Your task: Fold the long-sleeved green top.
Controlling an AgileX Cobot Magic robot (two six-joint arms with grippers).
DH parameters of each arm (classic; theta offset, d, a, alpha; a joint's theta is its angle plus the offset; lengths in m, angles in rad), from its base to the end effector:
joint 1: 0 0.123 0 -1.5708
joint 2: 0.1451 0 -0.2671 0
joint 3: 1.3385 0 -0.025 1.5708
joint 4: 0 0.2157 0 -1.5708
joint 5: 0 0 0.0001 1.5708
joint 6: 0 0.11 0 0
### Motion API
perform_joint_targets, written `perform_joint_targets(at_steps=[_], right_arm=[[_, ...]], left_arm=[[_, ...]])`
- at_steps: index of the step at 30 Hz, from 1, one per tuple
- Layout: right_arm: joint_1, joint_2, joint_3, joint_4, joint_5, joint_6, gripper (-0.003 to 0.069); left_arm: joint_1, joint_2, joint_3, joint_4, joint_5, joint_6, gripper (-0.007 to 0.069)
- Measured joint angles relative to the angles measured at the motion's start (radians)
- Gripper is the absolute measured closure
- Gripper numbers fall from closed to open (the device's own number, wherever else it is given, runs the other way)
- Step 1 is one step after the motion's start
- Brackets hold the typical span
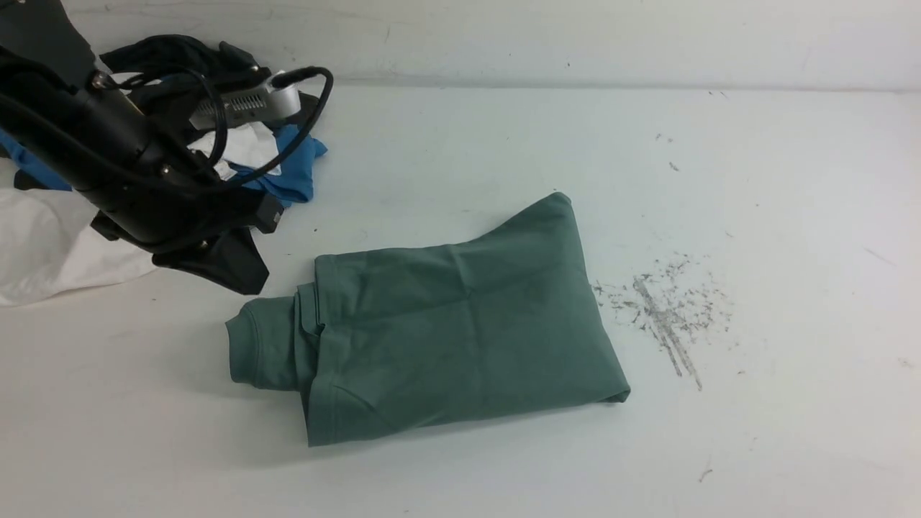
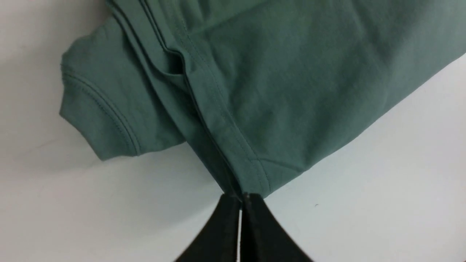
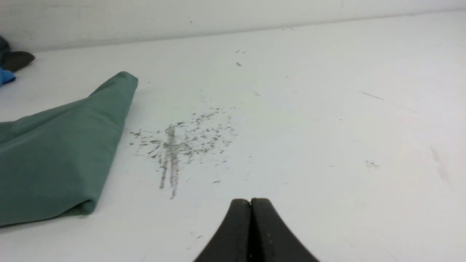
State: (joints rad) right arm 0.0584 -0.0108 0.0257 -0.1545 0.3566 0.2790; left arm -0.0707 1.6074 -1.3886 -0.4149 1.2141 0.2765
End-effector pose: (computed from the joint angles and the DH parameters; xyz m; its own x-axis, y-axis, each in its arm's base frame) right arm 0.0544 -0.0028 0.1688 -0.2747 0.1176 -0.9543 0.0302 0.9931 0.1137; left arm 0.2873 -0.0620 0.2836 -0.9380 0.1811 -0.2956 0.2785 0.9014 -0.3315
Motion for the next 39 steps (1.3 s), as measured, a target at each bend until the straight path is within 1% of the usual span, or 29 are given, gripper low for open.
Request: perform_joint_targets(at_steps=[6,12,16,20,22,23,24,25,29,32,34,35,36,37,39], right_arm=[[-0.035,0.0,0.0,0.0,0.0,0.0,0.0673],[-0.036,0.0,0.0,0.0,0.001,0.0,0.0673],[-0.036,0.0,-0.001,0.002,0.003,0.0,0.0673],[-0.036,0.0,-0.001,0.003,0.005,-0.001,0.0673],[-0.036,0.0,-0.001,0.003,0.005,-0.017,0.0673],[-0.036,0.0,-0.001,0.003,0.005,-0.02,0.0673],[-0.036,0.0,-0.001,0.003,0.005,-0.049,0.0673],[-0.036,0.0,-0.001,0.003,0.005,-0.052,0.0673],[-0.036,0.0,-0.001,0.003,0.006,-0.122,0.0673],[-0.036,0.0,-0.001,0.003,0.006,-0.139,0.0673],[-0.036,0.0,-0.001,0.003,0.006,-0.141,0.0673],[-0.036,0.0,-0.001,0.003,0.006,-0.141,0.0673],[-0.036,0.0,-0.001,0.003,0.006,-0.143,0.0673],[-0.036,0.0,-0.001,0.003,0.006,-0.143,0.0673],[-0.036,0.0,-0.001,0.003,0.006,-0.144,0.0673]], left_arm=[[0.0,-0.146,0.0,0.039,0.017,-0.005,0.0625],[0.0,-0.246,0.0,0.085,0.023,-0.007,0.0625],[0.0,-0.295,0.026,0.092,0.023,-0.011,0.0625],[0.0,-0.412,0.138,0.093,0.023,-0.012,0.0625],[0.0,-0.474,0.218,0.094,0.023,-0.015,0.0625],[0.0,-0.481,0.218,0.094,0.023,-0.016,0.0625],[0.0,-0.542,0.3,0.092,0.014,-0.027,0.0625],[0.0,-0.559,0.319,0.091,0.01,-0.027,0.0625],[0.0,-0.753,0.503,0.064,-0.059,-0.029,0.0625],[0.0,-0.871,0.59,0.049,-0.069,-0.027,0.0625],[0.0,-0.98,0.652,0.033,-0.104,-0.027,0.0625],[0.0,-0.99,0.658,0.032,-0.109,-0.027,0.0625],[0.0,-1.069,0.707,0.016,-0.159,-0.026,0.0625],[0.0,-1.089,0.713,0.015,-0.178,-0.026,0.0625],[0.0,-1.186,0.796,0.005,-0.329,-0.023,0.0625]])
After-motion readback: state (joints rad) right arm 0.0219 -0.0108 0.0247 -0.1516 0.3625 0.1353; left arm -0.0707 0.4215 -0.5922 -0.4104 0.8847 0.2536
